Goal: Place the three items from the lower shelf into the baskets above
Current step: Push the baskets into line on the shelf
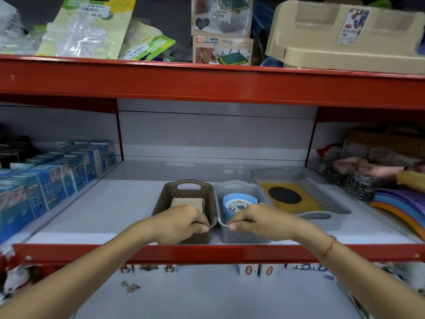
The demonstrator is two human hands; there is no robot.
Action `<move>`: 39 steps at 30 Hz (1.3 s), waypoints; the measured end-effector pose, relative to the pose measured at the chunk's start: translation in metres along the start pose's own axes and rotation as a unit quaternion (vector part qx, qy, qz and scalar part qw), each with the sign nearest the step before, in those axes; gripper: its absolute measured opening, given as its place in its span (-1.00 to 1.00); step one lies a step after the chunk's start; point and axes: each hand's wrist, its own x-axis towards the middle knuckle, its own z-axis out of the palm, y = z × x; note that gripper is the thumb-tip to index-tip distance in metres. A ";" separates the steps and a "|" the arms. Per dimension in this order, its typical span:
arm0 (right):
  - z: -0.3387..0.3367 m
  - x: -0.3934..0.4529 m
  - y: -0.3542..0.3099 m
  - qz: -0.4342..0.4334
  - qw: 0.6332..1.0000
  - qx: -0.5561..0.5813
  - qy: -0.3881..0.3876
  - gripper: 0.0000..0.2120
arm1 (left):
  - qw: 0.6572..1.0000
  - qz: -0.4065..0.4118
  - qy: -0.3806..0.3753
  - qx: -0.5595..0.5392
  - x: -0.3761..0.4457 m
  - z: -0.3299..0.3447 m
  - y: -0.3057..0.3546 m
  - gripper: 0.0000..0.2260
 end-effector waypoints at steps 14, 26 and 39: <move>-0.001 -0.031 -0.005 -0.036 0.998 0.028 0.049 -0.69 | 0.998 -0.053 0.020 0.017 -0.021 0.006 0.025 -0.74; -0.003 -0.055 0.081 0.148 0.970 -0.099 0.163 -0.70 | 0.982 -0.092 0.138 0.095 -0.020 0.034 0.057 -0.78; 0.000 -0.105 0.058 0.118 0.975 -0.118 0.147 -0.57 | 0.961 -0.160 0.127 0.185 -0.033 0.056 0.084 -0.55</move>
